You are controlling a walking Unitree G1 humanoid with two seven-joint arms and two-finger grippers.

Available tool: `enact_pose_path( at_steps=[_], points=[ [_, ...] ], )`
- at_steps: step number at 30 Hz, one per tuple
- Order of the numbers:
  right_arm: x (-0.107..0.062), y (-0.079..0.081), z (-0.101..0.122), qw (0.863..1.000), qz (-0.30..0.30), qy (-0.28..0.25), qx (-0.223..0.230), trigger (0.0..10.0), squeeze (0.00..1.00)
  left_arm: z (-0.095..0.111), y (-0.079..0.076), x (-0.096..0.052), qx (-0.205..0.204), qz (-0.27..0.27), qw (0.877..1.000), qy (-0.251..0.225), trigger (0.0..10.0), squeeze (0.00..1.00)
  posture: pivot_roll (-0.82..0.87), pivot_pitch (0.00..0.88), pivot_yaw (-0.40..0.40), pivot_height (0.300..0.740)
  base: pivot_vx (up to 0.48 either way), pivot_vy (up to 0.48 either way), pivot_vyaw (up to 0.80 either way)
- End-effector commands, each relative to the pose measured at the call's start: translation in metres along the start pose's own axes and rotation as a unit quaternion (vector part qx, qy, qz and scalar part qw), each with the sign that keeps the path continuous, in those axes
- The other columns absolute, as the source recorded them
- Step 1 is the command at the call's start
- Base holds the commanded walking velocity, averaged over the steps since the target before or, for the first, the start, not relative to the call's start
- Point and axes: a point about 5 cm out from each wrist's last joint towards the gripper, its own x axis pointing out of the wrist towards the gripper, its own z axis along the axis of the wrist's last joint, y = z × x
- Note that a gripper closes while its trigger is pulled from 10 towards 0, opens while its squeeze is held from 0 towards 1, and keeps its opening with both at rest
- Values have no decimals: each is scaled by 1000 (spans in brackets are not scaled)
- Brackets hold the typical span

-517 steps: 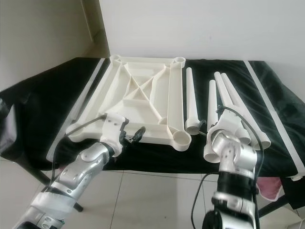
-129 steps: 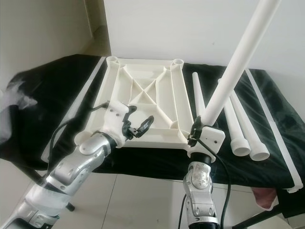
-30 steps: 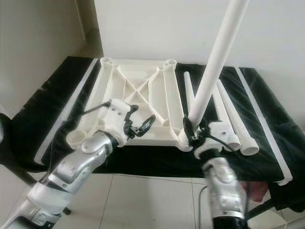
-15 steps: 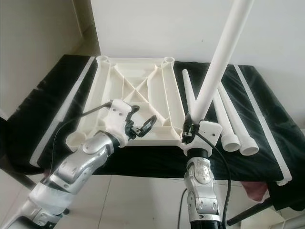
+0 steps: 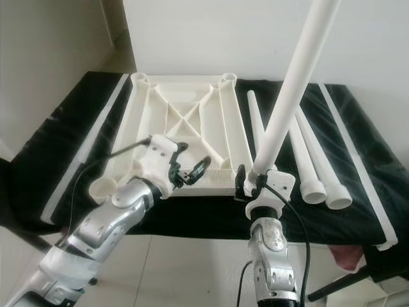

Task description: Building children table

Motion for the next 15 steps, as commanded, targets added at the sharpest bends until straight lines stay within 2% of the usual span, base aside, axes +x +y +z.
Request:
enact_pose_path(
  at_steps=[1,2,3,4,8,9,15],
  points=[
    [2,-3,4,1000,18,-4,4,10000,1000,-2,-13,-2,4,-106,994,7,10000,0,4,35,0,740,0,0,0],
    [2,-5,6,999,37,-7,-2,10000,1000,-2,-14,-2,4,-106,994,7,10000,0,3,36,0,740,0,0,0],
    [3,-5,7,998,56,-5,-7,10000,922,-2,-14,-2,4,-107,994,7,10000,0,3,36,0,740,0,0,0],
    [4,-7,9,997,73,-5,-11,10000,0,-3,-14,-2,4,-108,994,9,10000,0,0,36,1,740,0,0,0],
    [6,-11,11,994,101,-2,-31,10000,0,-6,-15,-2,6,-111,994,12,10000,0,-3,36,2,740,0,0,0],
    [11,-18,12,991,123,7,-54,10000,0,-10,-19,-2,6,-127,992,19,10000,0,-4,36,0,740,0,0,0],
    [16,-28,14,982,166,17,-91,10000,0,-18,-25,-4,8,-148,988,37,10000,0,-4,35,-6,740,0,0,0]
  ],
)
